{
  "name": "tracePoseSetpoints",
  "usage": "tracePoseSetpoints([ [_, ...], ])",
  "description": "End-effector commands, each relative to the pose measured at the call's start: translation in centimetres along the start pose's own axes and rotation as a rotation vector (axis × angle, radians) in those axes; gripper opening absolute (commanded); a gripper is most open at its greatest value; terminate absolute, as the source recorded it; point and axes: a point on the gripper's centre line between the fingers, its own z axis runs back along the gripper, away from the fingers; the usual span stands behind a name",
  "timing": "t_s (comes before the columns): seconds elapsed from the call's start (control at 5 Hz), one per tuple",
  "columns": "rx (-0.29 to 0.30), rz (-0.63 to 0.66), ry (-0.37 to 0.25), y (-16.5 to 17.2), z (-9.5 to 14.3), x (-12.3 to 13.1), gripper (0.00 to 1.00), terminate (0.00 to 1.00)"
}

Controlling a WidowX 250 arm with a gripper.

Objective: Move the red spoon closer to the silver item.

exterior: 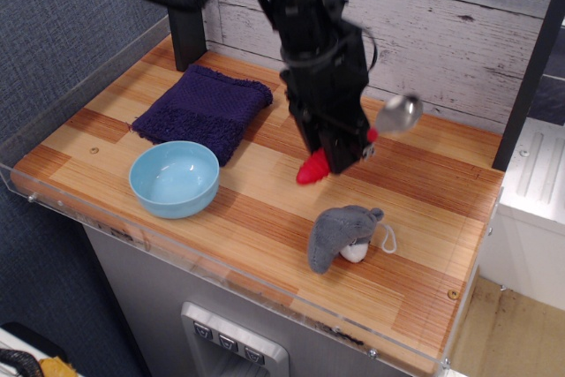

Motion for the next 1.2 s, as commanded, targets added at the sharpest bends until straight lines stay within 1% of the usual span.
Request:
tracePoseSetpoints([
  [0.0, -0.008, -0.018, 0.007, 0.6, 0.2, -1.7, 0.0, 0.0],
  [0.2, -0.008, -0.018, 0.017, 0.6, 0.0, -1.8, 0.0, 0.0],
  [0.4, 0.007, 0.001, 0.029, 0.9, 0.5, -1.7, 1.0, 0.0],
  [0.8, 0.016, 0.011, 0.008, 1.2, 1.3, -1.3, 1.0, 0.0],
  [1.0, 0.032, -0.022, -0.056, 1.0, 3.1, -0.1, 1.0, 0.0],
])
